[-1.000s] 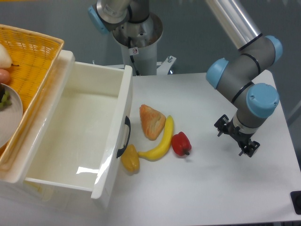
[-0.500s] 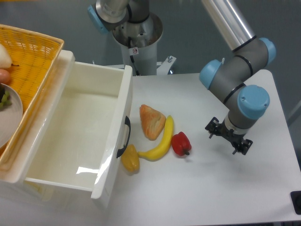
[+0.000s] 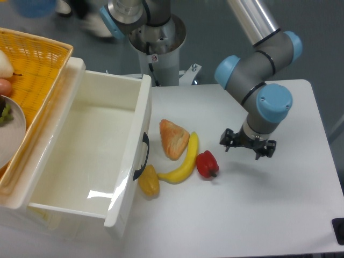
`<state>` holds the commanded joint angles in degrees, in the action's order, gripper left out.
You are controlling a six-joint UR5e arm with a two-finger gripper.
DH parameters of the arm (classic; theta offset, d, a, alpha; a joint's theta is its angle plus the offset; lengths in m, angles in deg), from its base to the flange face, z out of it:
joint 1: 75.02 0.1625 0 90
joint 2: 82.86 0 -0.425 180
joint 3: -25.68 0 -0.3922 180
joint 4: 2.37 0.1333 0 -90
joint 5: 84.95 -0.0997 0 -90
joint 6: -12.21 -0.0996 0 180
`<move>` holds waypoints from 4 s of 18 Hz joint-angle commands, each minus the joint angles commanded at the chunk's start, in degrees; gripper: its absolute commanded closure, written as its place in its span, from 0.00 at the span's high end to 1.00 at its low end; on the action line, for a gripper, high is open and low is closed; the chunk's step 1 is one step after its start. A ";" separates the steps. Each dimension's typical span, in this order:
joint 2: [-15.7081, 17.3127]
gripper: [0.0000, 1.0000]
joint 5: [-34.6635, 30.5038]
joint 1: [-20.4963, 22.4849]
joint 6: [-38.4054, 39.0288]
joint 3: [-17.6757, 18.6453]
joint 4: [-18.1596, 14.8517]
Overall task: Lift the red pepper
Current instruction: 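Move the open gripper over the red bell pepper and lower it, then close the gripper around the red bell pepper, then lift the held red pepper up off the table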
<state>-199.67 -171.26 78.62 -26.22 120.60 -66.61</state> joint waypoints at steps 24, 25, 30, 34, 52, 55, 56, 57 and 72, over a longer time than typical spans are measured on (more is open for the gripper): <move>-0.17 1.00 6.24 -3.34 12.41 1.50 0.26; -0.44 1.00 6.24 -3.34 12.33 1.50 0.35; -1.67 1.00 6.16 -3.52 12.33 1.23 0.53; -2.63 1.00 6.16 -3.78 12.33 0.88 0.70; -3.78 0.73 6.07 -4.31 11.89 0.79 1.49; -3.69 0.61 6.07 -4.31 11.89 0.79 1.49; -3.69 0.55 6.07 -4.22 11.89 0.79 1.49; -3.69 0.47 6.16 -4.13 11.89 0.62 1.49; -2.90 0.07 5.72 -1.85 4.17 -8.61 1.14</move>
<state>-202.57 -165.54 76.77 -22.05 112.00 -65.47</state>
